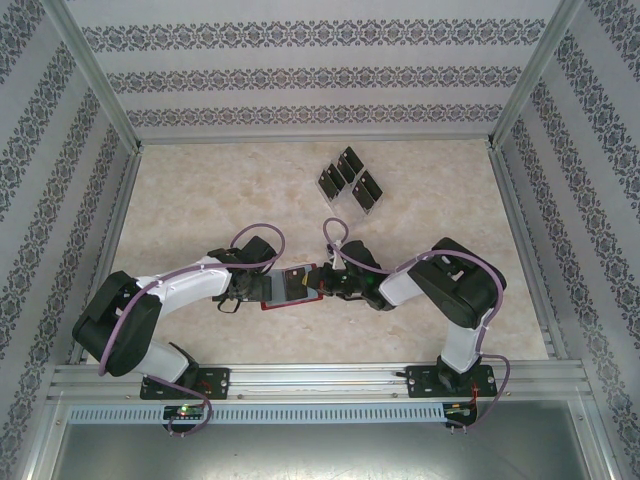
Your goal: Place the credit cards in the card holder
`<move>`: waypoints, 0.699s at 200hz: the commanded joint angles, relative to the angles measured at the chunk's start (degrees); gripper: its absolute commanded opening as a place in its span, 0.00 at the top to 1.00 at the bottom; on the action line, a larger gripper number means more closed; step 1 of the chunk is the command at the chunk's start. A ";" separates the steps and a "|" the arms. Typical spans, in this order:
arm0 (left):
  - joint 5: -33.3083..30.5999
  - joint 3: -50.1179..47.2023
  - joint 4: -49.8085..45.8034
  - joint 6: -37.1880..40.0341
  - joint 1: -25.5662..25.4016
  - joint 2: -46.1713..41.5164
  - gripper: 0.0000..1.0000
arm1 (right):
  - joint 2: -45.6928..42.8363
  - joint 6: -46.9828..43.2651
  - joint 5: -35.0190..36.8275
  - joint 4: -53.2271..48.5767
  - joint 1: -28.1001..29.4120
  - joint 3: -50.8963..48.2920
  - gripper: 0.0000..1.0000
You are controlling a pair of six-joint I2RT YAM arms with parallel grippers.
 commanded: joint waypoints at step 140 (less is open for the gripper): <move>-0.72 -1.47 -0.80 -0.73 -0.77 0.28 0.06 | 3.64 -0.82 -1.90 -3.45 2.05 4.01 1.00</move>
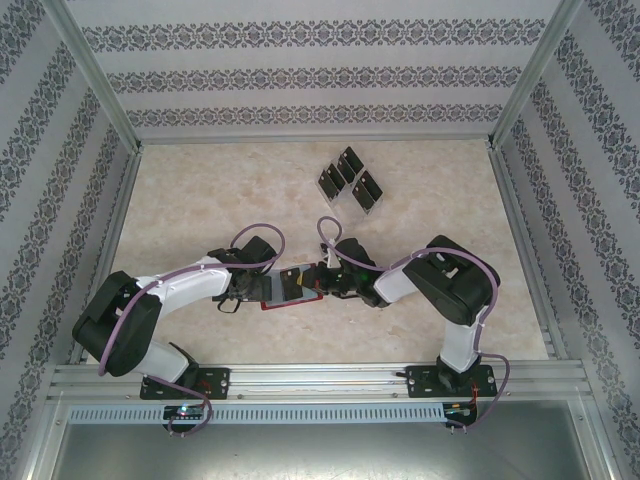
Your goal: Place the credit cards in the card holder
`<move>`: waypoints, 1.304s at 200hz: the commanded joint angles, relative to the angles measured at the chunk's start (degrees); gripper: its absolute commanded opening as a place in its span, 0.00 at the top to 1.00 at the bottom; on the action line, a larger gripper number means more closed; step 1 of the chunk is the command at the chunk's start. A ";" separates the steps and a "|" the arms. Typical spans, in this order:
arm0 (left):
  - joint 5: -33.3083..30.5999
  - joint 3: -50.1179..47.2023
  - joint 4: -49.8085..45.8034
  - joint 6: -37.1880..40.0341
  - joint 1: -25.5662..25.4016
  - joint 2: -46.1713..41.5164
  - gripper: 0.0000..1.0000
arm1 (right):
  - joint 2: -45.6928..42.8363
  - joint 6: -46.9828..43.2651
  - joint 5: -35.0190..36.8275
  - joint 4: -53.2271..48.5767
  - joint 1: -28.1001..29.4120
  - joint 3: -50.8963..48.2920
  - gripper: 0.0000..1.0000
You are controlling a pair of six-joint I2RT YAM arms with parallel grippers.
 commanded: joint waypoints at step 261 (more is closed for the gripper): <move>-0.72 -1.34 -0.89 -0.61 -0.76 -0.01 0.06 | 0.34 2.33 1.06 -6.79 1.74 0.84 1.00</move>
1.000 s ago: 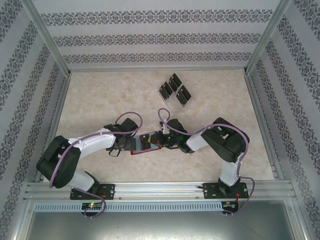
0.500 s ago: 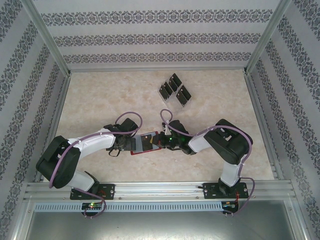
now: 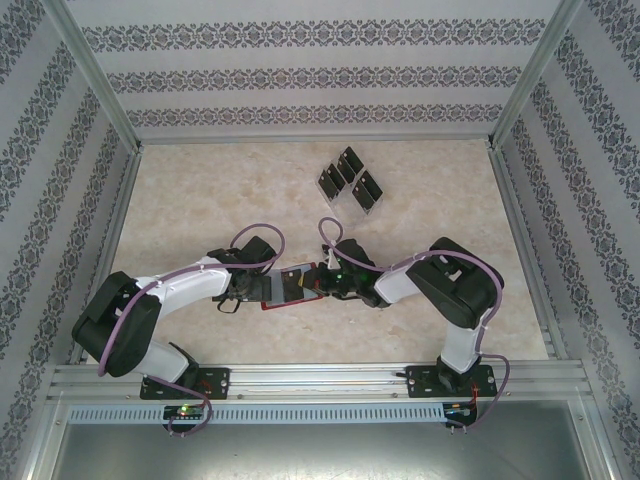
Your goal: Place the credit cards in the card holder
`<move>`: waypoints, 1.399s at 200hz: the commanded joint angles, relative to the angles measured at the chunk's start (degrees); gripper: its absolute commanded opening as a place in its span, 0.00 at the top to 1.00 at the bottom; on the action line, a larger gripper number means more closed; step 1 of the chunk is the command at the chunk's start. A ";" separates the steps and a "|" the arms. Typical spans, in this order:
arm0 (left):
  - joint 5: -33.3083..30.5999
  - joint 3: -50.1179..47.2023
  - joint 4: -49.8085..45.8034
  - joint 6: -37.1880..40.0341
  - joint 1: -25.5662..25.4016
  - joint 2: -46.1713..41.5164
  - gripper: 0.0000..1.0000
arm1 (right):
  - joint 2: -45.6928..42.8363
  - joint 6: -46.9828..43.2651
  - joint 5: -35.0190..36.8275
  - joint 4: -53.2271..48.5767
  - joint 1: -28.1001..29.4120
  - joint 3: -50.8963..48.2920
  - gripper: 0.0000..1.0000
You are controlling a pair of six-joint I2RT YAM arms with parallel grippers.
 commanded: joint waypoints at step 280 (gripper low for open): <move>-0.78 -0.63 -1.53 -0.86 -0.72 -1.15 0.06 | 0.82 -2.69 -0.45 -12.86 3.03 6.31 0.57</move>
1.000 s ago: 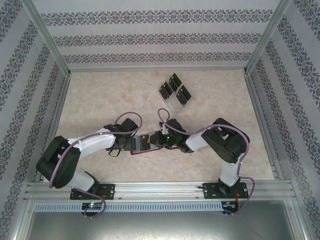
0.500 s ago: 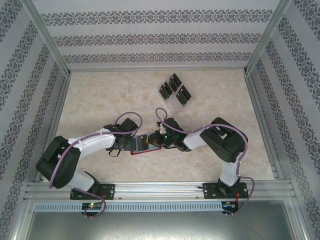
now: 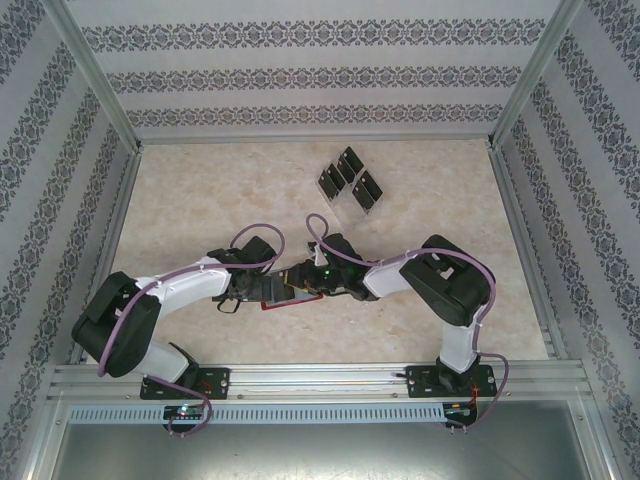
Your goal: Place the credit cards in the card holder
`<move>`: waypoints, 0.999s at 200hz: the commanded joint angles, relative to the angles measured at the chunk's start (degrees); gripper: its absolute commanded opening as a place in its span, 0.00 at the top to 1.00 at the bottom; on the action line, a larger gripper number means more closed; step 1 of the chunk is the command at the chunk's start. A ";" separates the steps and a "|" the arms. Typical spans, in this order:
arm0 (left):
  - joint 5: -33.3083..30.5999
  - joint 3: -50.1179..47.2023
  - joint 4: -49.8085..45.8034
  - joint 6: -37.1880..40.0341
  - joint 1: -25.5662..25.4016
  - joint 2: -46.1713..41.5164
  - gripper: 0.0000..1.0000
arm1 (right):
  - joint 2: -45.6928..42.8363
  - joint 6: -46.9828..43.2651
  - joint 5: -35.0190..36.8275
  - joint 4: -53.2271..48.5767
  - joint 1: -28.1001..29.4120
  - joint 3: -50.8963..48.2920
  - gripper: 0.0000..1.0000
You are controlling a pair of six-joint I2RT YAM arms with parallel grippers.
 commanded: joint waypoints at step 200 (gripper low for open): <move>3.38 12.84 -1.82 0.58 -2.70 2.20 0.06 | -16.22 -11.35 6.75 -24.85 -8.47 -1.69 0.45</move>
